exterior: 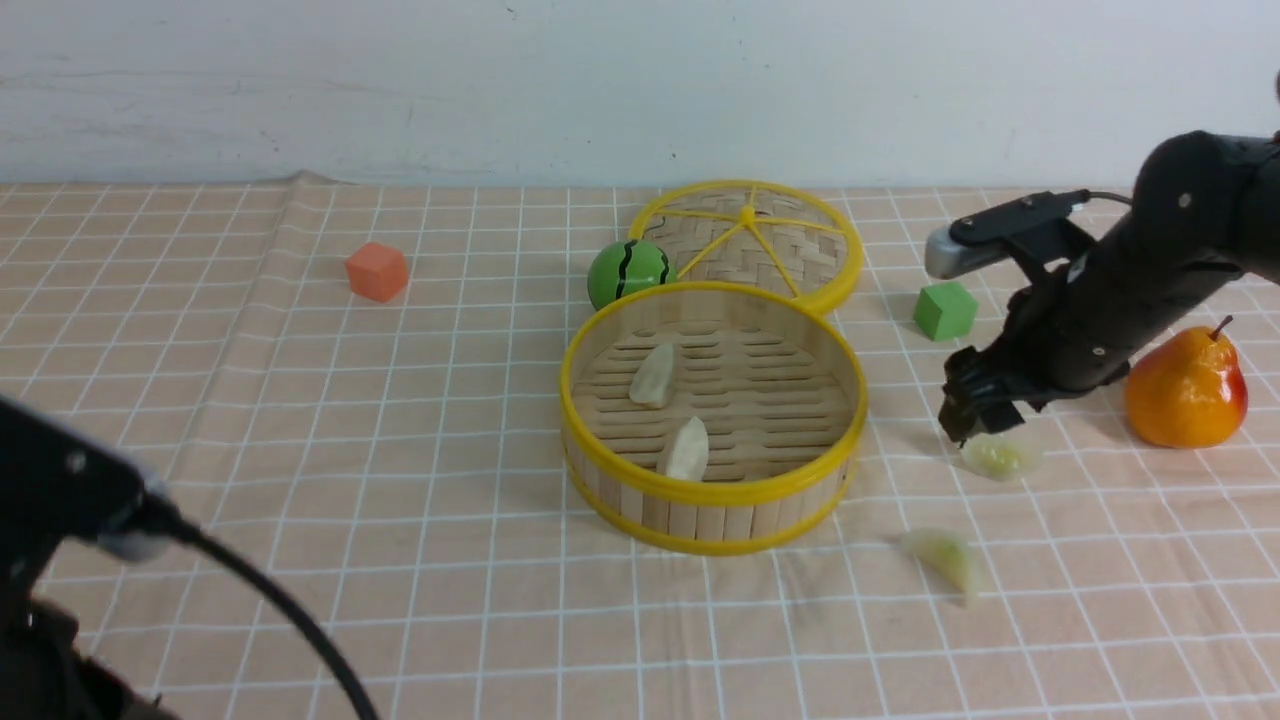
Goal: Put the dumplings into the steamer on the table with the brown tablecloth.
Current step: 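Reach for and grasp a dumpling lying on the table beside the steamer, then place the dumpling in the bamboo steamer basket with the right gripper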
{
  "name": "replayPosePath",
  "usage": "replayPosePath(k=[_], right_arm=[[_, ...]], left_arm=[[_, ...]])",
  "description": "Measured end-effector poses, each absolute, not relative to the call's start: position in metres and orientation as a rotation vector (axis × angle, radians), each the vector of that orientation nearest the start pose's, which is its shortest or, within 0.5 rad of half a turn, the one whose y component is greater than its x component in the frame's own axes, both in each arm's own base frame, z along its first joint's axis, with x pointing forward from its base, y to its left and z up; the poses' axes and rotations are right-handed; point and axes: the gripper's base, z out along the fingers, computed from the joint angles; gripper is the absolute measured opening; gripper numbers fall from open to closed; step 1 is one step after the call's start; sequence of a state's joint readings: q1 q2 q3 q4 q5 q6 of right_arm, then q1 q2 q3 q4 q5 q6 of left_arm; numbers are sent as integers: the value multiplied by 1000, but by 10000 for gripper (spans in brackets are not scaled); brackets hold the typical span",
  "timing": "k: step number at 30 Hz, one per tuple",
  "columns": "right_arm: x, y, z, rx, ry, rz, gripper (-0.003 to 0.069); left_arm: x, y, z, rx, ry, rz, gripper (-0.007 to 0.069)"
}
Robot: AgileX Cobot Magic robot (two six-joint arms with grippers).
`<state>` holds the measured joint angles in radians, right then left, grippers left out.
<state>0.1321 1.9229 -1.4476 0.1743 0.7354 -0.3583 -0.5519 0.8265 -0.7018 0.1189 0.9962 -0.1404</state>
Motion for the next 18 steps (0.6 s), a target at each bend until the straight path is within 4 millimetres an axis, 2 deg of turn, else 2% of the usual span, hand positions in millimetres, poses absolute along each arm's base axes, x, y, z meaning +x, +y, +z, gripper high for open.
replayPosePath(k=[1, 3, 7, 8, 9, 11, 15, 17, 18], right_arm=[[420, 64, 208, -540, 2635, 89, 596], [427, 63, 193, -568, 2652, 56, 566], [433, 63, 167, -588, 2699, 44, 448], [434, 63, 166, -588, 2702, 45, 440], [434, 64, 165, -579, 2707, 59, 375], [433, 64, 165, -573, 2716, 72, 286], [431, 66, 174, -581, 2762, 102, 281], [433, 69, 189, -548, 2758, 152, 281], [435, 73, 203, -505, 2737, 210, 281]], left_arm=[[114, -59, 278, 588, 2565, -84, -14], [109, -56, 273, 583, 2574, -81, -14], [96, -48, 279, 557, 2527, -104, -14], [95, -48, 279, 556, 2525, -105, -14], [89, -44, 282, 546, 2492, -119, -14], [83, -40, 283, 534, 2455, -135, -14], [68, -30, 274, 518, 2372, -155, -14], [64, -26, 267, 513, 2297, -157, -14], [61, -23, 263, 508, 2243, -159, -14]])
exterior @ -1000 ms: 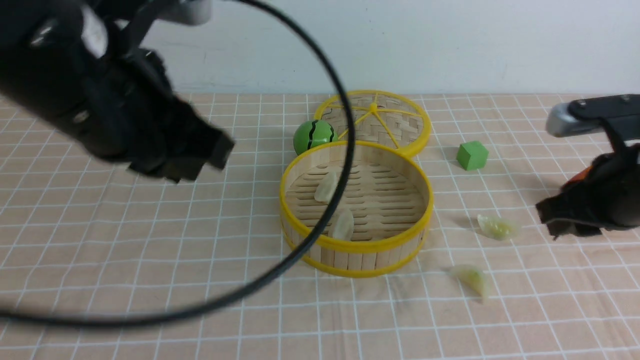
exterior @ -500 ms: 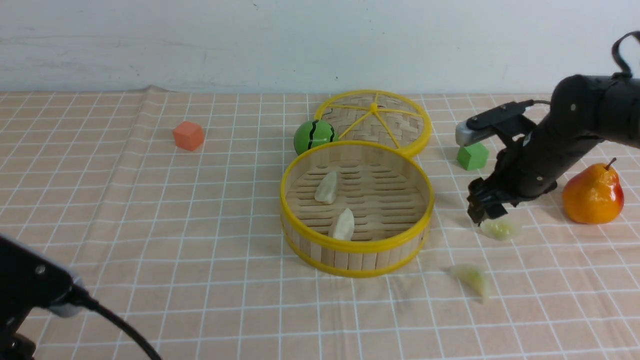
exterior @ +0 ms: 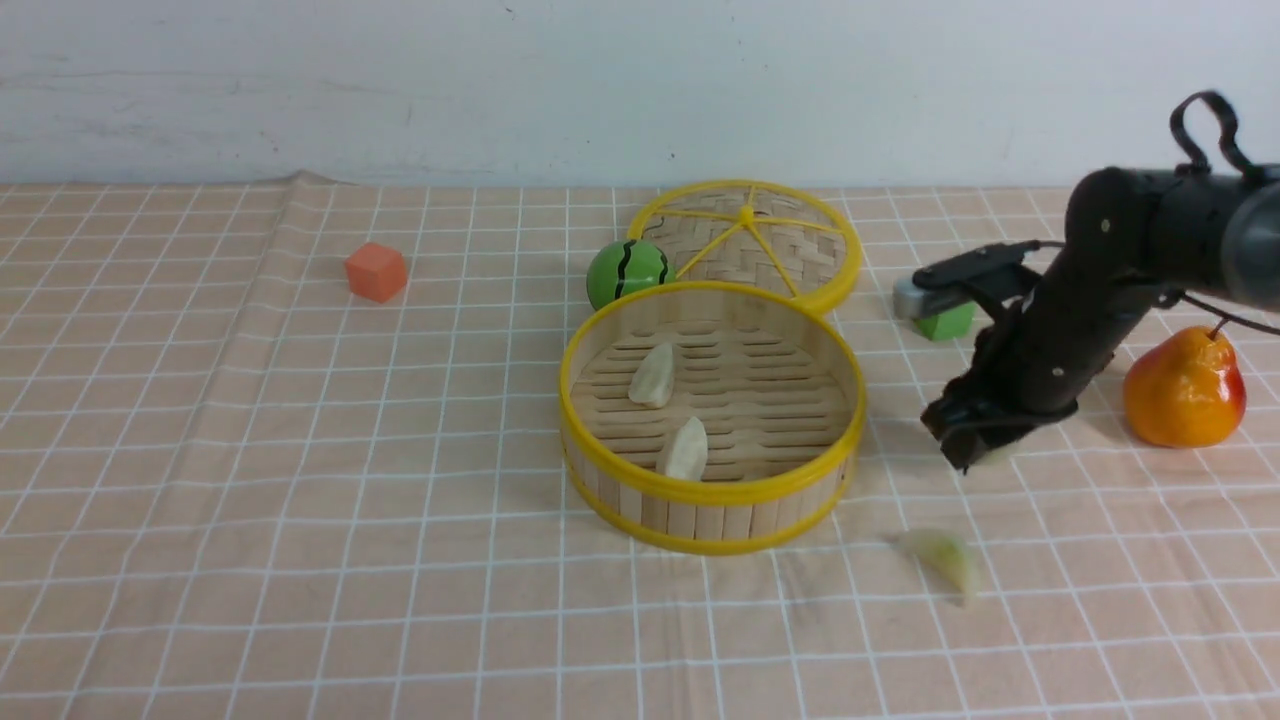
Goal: Put the dumplings into the steamer on the table with the brown tablecloth.
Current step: 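Place the dumpling in the bamboo steamer basket with the right gripper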
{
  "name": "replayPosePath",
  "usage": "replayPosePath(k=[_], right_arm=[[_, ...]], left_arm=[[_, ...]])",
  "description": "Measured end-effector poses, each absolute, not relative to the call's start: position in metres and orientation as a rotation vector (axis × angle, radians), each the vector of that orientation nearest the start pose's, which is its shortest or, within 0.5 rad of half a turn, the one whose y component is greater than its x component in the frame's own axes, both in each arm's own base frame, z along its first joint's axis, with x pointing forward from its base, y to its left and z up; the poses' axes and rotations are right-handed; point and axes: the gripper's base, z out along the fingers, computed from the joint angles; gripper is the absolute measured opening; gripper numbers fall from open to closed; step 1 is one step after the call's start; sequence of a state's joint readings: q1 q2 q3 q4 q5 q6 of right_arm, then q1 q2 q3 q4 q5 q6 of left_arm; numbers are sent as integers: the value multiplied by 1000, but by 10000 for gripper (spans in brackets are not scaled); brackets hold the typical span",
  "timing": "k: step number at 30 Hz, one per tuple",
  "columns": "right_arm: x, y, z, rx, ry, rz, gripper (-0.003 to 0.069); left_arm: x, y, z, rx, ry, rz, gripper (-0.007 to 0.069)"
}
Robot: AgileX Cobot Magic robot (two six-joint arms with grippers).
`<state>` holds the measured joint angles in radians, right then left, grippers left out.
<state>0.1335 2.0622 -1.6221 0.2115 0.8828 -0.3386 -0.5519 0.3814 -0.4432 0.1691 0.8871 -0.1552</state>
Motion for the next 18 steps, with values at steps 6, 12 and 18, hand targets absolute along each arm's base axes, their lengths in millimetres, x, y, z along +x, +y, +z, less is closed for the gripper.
replayPosePath(k=[6, 12, 18], right_arm=[[438, 141, 272, -588, 2384, 516, 281], [460, 188, 238, -670, 2154, 444, 281], [473, 188, 183, -646, 2231, 411, 366]], left_arm=[[52, -12, 245, 507, 1971, -119, -14], [52, -8, 242, 476, 1914, -86, -14], [52, -8, 242, 465, 1911, -86, -14]])
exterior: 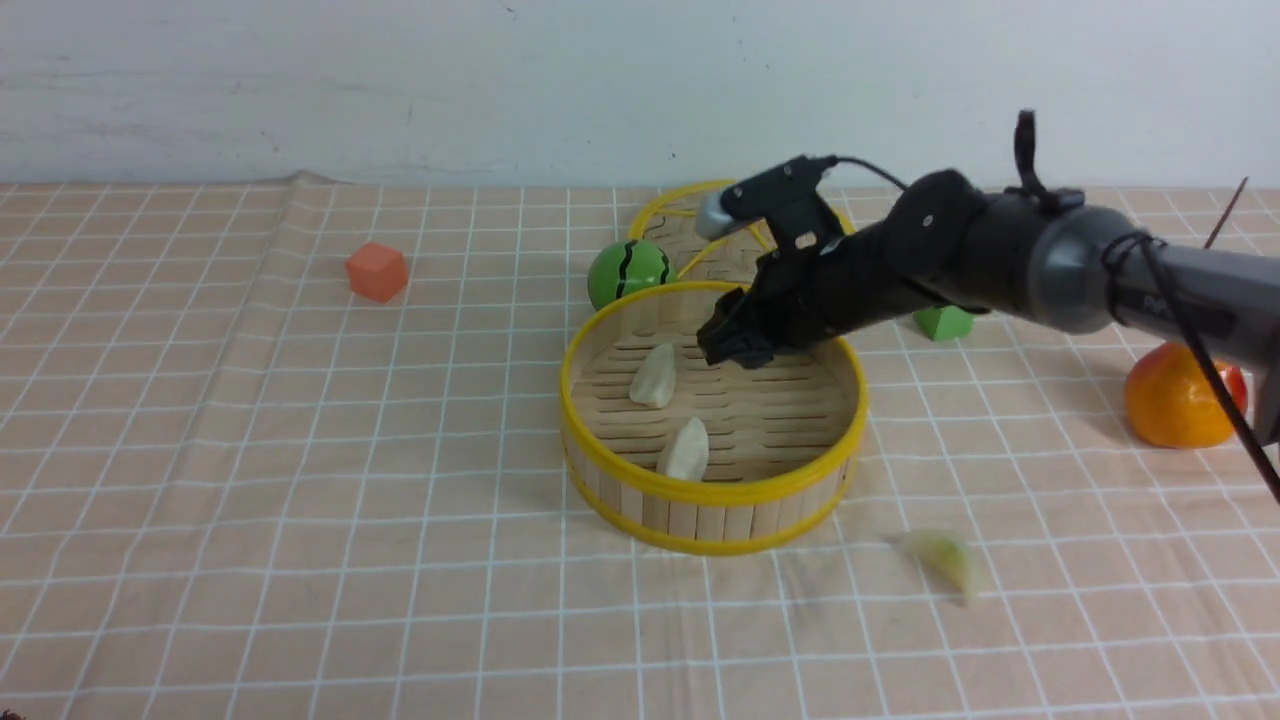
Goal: Put the dumplings into the steamer on the table with the brown tablecloth.
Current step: 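Place the dumpling in the bamboo steamer basket with the right gripper, then reach for and grasp a dumpling lying on the table beside the steamer, then place the dumpling in the bamboo steamer basket with the right gripper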
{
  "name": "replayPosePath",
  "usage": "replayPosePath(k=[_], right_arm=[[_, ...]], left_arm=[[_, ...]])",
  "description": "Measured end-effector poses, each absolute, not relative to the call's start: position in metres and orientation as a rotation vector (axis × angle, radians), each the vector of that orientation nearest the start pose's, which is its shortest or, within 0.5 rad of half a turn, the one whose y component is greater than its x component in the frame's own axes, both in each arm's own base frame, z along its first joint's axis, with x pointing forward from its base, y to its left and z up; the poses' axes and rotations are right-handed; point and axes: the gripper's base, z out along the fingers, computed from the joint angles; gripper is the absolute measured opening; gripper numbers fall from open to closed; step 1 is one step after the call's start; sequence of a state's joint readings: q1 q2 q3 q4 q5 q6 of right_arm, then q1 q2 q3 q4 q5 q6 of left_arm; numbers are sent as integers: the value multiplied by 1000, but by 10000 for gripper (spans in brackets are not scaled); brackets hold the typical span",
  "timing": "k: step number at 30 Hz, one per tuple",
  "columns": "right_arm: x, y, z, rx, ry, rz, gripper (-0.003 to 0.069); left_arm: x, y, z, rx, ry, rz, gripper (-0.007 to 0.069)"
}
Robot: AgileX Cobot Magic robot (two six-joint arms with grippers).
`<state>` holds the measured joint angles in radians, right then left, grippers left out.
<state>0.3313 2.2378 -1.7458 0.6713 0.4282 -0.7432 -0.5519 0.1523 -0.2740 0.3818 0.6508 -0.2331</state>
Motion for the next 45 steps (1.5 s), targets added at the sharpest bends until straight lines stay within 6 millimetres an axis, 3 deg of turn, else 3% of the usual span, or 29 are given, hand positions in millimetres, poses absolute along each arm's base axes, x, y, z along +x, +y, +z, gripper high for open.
replayPosePath(k=[2, 5, 7, 8, 9, 10, 11, 14, 15, 18, 19, 21, 23, 29, 33, 37, 40, 44, 45], right_arm=[[473, 188, 180, -638, 2247, 424, 435], [468, 189, 194, -646, 2247, 451, 533], [460, 186, 220, -678, 2231, 460, 570], [459, 186, 224, -677, 2224, 460, 570], [449, 181, 250, -712, 2214, 460, 578], [446, 179, 257, -720, 2211, 458, 577], [434, 171, 286, -753, 2199, 431, 574], [406, 155, 323, -773, 2297, 391, 550], [400, 150, 326, -759, 2357, 366, 542], [388, 140, 321, -716, 2540, 305, 523], [382, 133, 304, -670, 2713, 236, 507], [380, 126, 282, -630, 2828, 151, 496], [377, 121, 248, -627, 2948, 73, 489], [377, 119, 193, -611, 3000, 56, 477], [380, 123, 171, -584, 3013, 98, 393], [379, 123, 168, -621, 3036, 94, 207], [380, 124, 184, -644, 3031, 96, 203], [384, 132, 242, -613, 2906, 203, 203], [384, 132, 245, -611, 2897, 203, 203]], left_arm=[[52, -8, 242, 465, 1911, -87, -14], [52, -8, 242, 461, 1912, -89, -14], [52, -8, 242, 460, 1912, -90, -14], [52, -8, 242, 460, 1912, -90, -14], [52, -8, 243, 459, 1912, -91, -14], [52, -8, 243, 459, 1912, -91, -14], [52, -8, 243, 458, 1912, -92, -14], [52, -8, 243, 458, 1912, -91, -14], [52, -8, 243, 458, 1912, -91, -14], [52, -8, 243, 458, 1909, -93, -14], [53, -8, 243, 458, 1904, -95, -14], [53, -9, 243, 458, 1901, -96, -13], [53, -9, 244, 459, 1897, -98, -13], [53, -9, 244, 447, 1900, -106, -11], [53, -9, 244, 444, 1902, -107, -8], [53, -9, 243, 444, 1904, -107, -3], [53, -9, 243, 444, 1904, -106, -2], [53, -9, 244, 446, 1902, -103, 3], [53, -9, 244, 446, 1902, -103, 3]])
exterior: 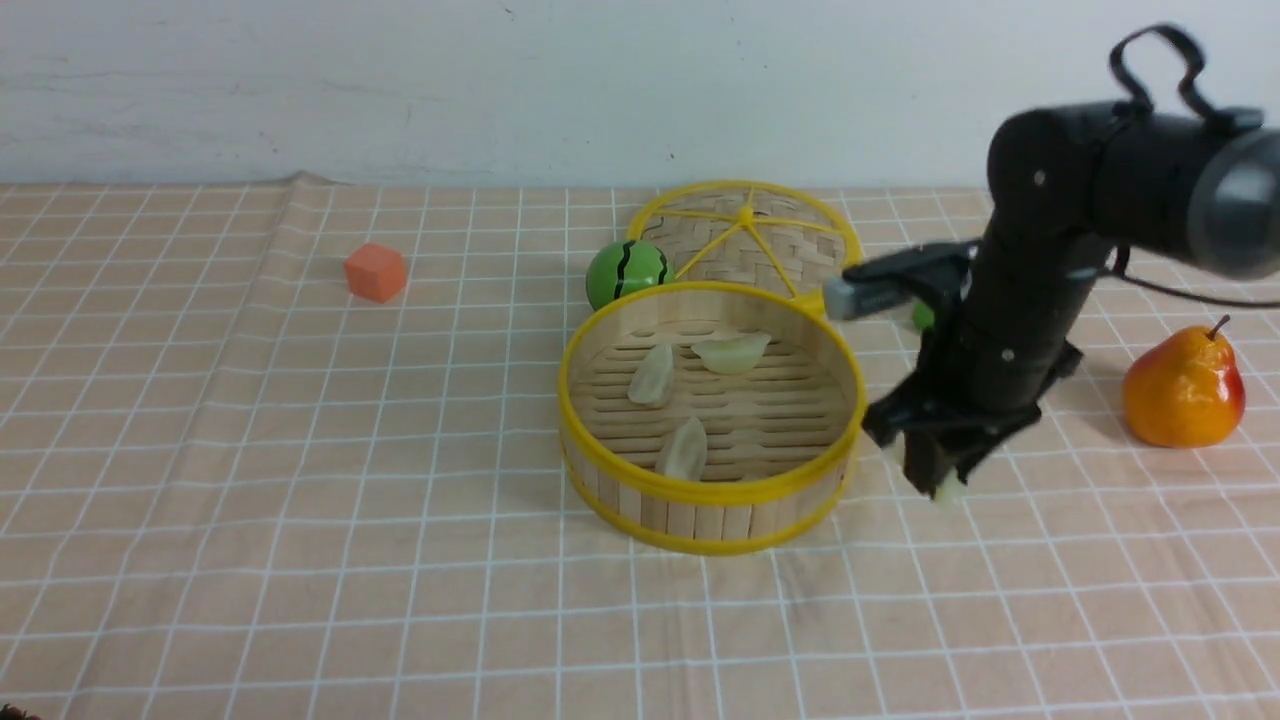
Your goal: Put the dumplings into the steamer on the table with the brown tablecloth.
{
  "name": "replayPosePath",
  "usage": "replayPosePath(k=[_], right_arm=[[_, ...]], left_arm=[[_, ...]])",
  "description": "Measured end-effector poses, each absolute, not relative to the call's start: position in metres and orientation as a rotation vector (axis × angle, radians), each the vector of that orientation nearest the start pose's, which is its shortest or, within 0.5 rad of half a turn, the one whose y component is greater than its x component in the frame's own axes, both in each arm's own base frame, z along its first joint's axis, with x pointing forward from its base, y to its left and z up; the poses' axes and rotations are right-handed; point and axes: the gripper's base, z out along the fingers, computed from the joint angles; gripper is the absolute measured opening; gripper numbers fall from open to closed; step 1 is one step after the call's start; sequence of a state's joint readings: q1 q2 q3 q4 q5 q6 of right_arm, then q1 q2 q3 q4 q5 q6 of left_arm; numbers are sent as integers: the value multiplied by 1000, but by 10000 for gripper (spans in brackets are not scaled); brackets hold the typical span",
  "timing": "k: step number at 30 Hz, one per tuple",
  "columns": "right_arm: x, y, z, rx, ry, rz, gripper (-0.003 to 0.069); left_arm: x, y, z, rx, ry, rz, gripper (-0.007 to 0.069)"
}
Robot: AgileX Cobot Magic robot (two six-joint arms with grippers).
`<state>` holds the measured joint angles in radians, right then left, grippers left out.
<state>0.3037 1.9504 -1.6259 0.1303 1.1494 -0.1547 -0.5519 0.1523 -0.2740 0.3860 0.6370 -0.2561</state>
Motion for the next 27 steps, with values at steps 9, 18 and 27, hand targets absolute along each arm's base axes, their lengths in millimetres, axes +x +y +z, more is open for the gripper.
replayPosePath(k=[9, 18, 27], right_arm=[[409, 187, 259, -890, 2435, 352, 203], [424, 189, 218, -820, 2536, 331, 395], [379, 156, 385, -629, 2394, 164, 508]], left_arm=[[53, -8, 244, 447, 1898, -100, 14], [53, -8, 244, 450, 1895, -93, 20], [53, -8, 244, 450, 1895, -92, 29]])
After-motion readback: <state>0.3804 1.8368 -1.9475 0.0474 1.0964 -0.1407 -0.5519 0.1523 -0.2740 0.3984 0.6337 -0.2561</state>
